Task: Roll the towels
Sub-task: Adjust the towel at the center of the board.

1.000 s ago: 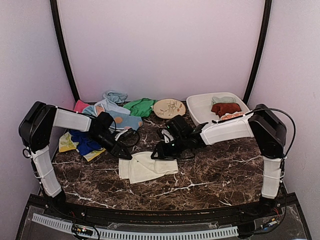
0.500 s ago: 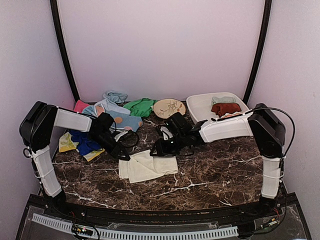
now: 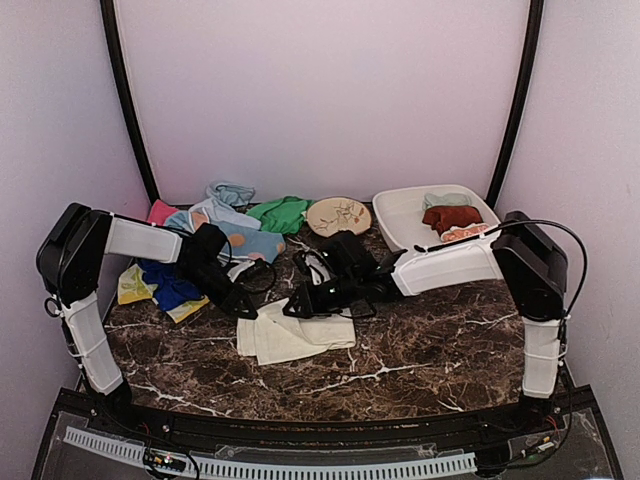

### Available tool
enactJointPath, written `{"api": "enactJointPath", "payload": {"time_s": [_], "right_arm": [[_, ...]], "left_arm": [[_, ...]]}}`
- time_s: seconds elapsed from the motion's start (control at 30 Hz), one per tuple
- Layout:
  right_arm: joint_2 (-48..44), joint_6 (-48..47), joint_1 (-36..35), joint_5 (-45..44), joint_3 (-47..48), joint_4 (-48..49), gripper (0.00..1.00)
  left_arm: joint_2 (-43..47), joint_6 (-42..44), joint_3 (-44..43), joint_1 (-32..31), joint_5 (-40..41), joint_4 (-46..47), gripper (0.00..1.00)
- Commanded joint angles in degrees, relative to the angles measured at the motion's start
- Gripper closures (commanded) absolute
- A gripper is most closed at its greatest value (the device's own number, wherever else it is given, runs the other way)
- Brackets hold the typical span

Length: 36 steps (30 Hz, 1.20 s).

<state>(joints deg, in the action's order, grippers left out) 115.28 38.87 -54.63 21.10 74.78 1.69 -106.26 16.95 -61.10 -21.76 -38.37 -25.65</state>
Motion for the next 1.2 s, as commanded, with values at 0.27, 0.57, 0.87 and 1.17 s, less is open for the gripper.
{"api": "enactJointPath", "payload": {"time_s": [0.27,0.57,0.87,1.17], "right_arm": [[-3.5,-5.2,-4.7,1.8,-1.6,-0.2,1.0],[-0.2,-6.4,-8.2,5.6,-1.1,-0.8,0.82],[-0.3,-9.0,-7.6,6.2,-2.1,-4.9,0.66],[-7.7,-6.2,-2.1,7.3,-10.3,-1.4,0.68]], "left_arm": [[3.5,0.1,-1.7,2.8,-2.3,-2.4,0.87],[3.6,0.0,-2.1,3.0,-3.6,-2.6,0.9],[4.6,1.7,-1.9,4.0,-5.7,-4.6,0.89],[5.7,1.3,-2.3,5.4,-7.9,-4.2,0.63]]}}
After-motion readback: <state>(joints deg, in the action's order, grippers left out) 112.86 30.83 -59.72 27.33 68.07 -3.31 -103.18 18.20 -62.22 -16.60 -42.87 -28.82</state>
